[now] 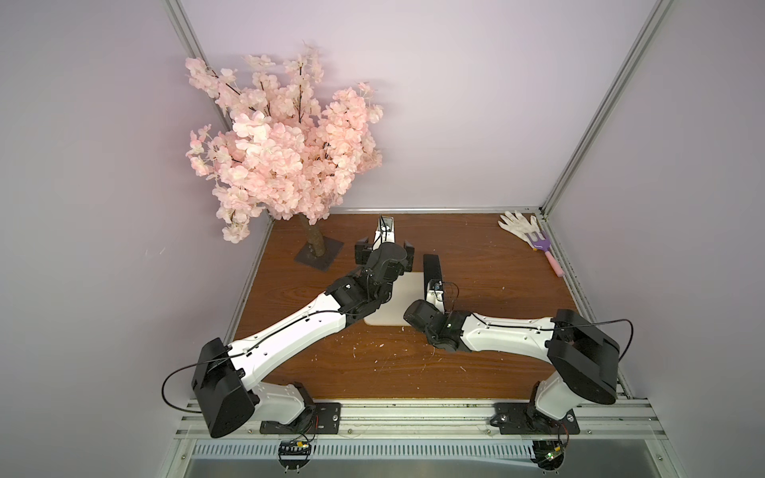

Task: Align the knife with the edge of the cutting board
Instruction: Place the knife at the edge of the cutting board.

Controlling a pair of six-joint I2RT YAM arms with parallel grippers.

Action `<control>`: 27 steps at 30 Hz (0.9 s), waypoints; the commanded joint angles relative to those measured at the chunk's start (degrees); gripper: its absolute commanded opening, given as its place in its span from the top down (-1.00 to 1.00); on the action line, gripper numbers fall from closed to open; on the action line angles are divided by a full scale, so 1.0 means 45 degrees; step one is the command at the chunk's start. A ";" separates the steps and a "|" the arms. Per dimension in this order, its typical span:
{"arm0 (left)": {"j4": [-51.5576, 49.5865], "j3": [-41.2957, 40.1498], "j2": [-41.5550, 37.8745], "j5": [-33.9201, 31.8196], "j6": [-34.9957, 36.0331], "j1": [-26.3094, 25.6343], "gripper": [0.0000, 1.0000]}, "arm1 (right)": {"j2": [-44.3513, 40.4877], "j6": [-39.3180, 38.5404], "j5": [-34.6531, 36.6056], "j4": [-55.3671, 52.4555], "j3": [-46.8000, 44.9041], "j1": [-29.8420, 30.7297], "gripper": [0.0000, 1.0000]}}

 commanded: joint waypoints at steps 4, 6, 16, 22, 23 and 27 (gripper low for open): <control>0.0146 -0.0192 -0.0511 0.0306 -0.0307 0.0575 -0.99 | 0.0147 0.0795 0.0678 -0.0393 0.0580 0.0340 1.00; 0.0160 -0.0210 -0.0554 0.0313 -0.0298 0.0597 -1.00 | 0.0278 0.0918 0.0570 -0.0353 0.0614 0.0424 1.00; 0.0534 -0.0490 -0.1013 -0.0094 -0.0111 0.0757 -0.99 | 0.0687 0.1134 0.0575 -0.0447 0.0967 0.0636 1.00; 0.0903 -0.0745 -0.1321 -0.0453 0.0061 0.0787 -0.99 | 0.0754 0.1219 0.0504 -0.0391 0.0775 0.0636 1.00; 0.0951 -0.0769 -0.1363 -0.0465 0.0069 0.0795 -1.00 | 0.0770 0.1249 0.0496 -0.0402 0.0762 0.0633 1.00; 0.1023 -0.0794 -0.1366 -0.0443 0.0140 0.0850 -1.00 | 0.0719 0.1314 0.0475 -0.0384 0.0620 0.0665 1.00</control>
